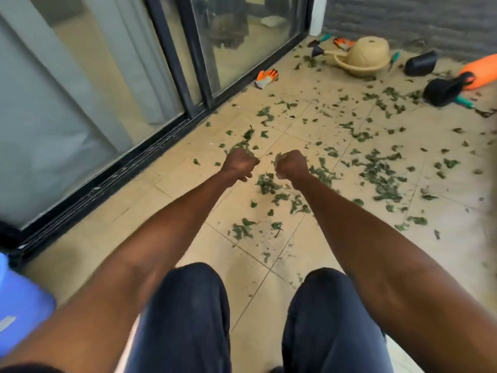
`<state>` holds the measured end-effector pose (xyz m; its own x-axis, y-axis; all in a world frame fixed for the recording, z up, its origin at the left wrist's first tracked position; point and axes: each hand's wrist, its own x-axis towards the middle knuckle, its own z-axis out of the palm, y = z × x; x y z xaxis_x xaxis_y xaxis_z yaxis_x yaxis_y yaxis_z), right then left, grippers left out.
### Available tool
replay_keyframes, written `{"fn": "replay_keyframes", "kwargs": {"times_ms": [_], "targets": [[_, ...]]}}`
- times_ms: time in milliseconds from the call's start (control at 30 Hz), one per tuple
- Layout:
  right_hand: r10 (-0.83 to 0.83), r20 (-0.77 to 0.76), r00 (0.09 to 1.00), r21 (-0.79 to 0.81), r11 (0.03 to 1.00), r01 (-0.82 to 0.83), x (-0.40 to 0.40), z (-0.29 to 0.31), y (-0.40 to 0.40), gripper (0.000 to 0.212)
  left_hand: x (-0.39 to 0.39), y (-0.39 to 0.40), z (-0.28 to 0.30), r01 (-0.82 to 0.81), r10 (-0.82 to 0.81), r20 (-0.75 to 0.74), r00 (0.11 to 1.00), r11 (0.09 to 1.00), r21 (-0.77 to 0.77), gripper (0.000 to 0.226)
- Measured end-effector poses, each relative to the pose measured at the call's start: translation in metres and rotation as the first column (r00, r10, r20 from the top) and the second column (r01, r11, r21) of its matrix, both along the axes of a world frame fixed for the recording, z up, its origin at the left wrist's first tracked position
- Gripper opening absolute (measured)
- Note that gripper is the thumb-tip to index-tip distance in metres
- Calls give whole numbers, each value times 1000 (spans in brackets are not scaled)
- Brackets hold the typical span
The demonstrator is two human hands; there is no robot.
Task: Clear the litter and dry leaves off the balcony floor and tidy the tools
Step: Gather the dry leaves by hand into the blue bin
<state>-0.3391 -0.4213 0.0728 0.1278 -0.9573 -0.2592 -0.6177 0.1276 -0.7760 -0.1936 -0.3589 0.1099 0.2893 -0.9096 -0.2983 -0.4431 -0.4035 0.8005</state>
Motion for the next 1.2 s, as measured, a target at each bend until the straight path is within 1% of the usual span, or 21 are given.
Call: {"fn": "replay_keyframes", "kwargs": {"times_ms": [100, 167, 233, 300, 333, 433, 500, 567, 633, 733, 800, 900, 933, 967, 1000, 1033, 1067, 1100, 1133, 1167, 1200], "targets": [[80, -41, 996, 14, 997, -79, 17, -17, -14, 10, 4, -15, -7, 132, -133, 98, 986, 991, 22, 19], [179, -134, 975, -70, 980, -189, 39, -38, -13, 16, 17, -24, -30, 118, -120, 83, 989, 993, 27, 22], [231, -216, 949, -116, 959, -260, 55, -66, -2, 23, 27, -30, -61, 41, -41, -3, 999, 999, 15, 21], [277, -249, 928, -119, 942, -313, 60, -103, 10, 24, 34, -38, -101, -107, 110, -122, 986, 994, 25, 17], [296, -273, 915, -97, 938, -332, 58, -124, 15, 25, 36, -41, -122, -185, 189, -180, 965, 982, 41, 15], [327, -333, 884, -39, 932, -360, 47, -182, 21, 28, 46, -38, -177, -344, 366, -361, 858, 930, 125, 6], [363, -303, 881, -26, 921, -388, 51, -209, 17, 31, 60, -28, -204, -425, 459, -457, 762, 887, 181, 7], [421, -247, 873, 6, 901, -433, 61, -225, 15, 42, 73, -15, -217, -517, 553, -513, 657, 825, 228, 15], [501, -250, 828, 48, 861, -506, 73, -237, 18, 56, 86, -4, -224, -590, 616, -532, 581, 769, 246, 17], [604, -327, 727, 26, 775, -632, 84, -256, 33, 63, 101, 11, -229, -663, 680, -527, 510, 701, 264, 12], [661, -345, 667, -18, 706, -708, 92, -263, 46, 62, 108, 21, -234, -694, 711, -532, 459, 661, 284, 11], [732, -343, 589, -66, 607, -792, 117, -268, 58, 58, 112, 35, -243, -751, 756, -533, 379, 588, 301, 16], [762, -371, 531, -85, 542, -836, 125, -268, 62, 57, 113, 39, -245, -767, 766, -535, 356, 567, 301, 17], [787, -424, 447, -108, 447, -888, 131, -270, 66, 57, 114, 43, -247, -779, 773, -537, 339, 551, 301, 16], [801, -492, 342, -101, 338, -936, 134, -269, 72, 55, 116, 46, -249, -786, 777, -538, 328, 540, 301, 16], [798, -539, 269, -118, 245, -962, 133, -270, 77, 52, 117, 49, -251, -789, 781, -534, 322, 534, 304, 15], [788, -573, 224, -143, 172, -975, 129, -270, 82, 50, 118, 52, -252, -790, 786, -528, 322, 530, 308, 14], [769, -603, 212, -184, 125, -975, 122, -273, 84, 49, 117, 55, -253, -788, 789, -522, 323, 530, 314, 13], [744, -632, 219, -212, 106, -971, 115, -271, 85, 48, 116, 57, -254, -784, 790, -521, 323, 532, 321, 11], [709, -667, 229, -221, 105, -970, 107, -274, 82, 47, 113, 59, -254, -778, 789, -524, 321, 535, 329, 10], [672, -692, 263, -234, 136, -963, 98, -273, 77, 47, 109, 60, -254, -772, 786, -529, 319, 540, 337, 10]]}}
